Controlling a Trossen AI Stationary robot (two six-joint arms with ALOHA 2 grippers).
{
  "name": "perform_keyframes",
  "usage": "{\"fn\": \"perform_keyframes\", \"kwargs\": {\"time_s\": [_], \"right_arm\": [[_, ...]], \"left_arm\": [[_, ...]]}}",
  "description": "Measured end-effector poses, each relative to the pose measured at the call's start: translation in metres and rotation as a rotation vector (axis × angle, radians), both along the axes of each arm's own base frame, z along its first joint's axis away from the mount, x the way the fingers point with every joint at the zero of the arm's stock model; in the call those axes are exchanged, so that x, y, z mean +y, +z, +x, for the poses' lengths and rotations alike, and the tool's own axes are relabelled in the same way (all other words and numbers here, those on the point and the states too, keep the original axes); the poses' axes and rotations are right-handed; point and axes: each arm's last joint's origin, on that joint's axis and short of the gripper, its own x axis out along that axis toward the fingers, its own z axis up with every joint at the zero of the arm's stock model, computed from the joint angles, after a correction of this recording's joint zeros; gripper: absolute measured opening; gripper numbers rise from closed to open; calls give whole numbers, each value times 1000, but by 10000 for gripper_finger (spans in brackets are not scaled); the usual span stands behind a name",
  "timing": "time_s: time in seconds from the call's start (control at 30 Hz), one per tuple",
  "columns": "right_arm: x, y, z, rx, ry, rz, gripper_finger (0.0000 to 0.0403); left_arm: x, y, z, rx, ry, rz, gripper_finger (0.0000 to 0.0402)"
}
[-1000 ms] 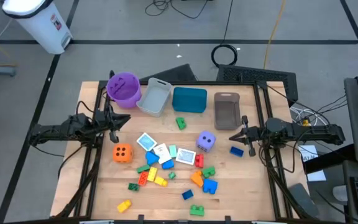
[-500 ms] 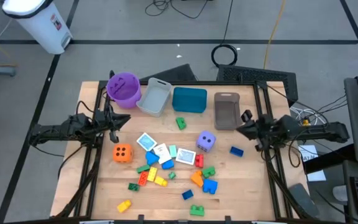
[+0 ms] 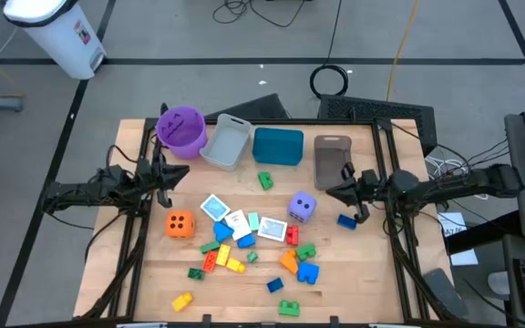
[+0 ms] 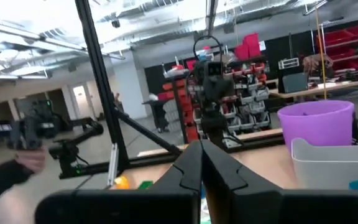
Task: Pick & Place Toys
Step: Put the purple die into the black bin
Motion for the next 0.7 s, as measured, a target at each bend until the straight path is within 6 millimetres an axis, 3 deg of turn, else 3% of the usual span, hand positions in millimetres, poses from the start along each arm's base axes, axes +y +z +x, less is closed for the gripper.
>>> {"fn": "perform_keyframes", "kwargs": {"time_s": [0.3, 0.47, 0.7], "right_arm": [[2, 8, 32, 27, 7, -13, 0], [10, 32, 61, 52, 26, -104, 0], [24, 68, 99, 315, -15, -236, 0]], "left_arm": [[0, 21, -7, -263, -58, -111, 51], [-1, 25, -10, -318, -64, -109, 51], [-4, 24, -8, -279, -163, -30, 51]]}}
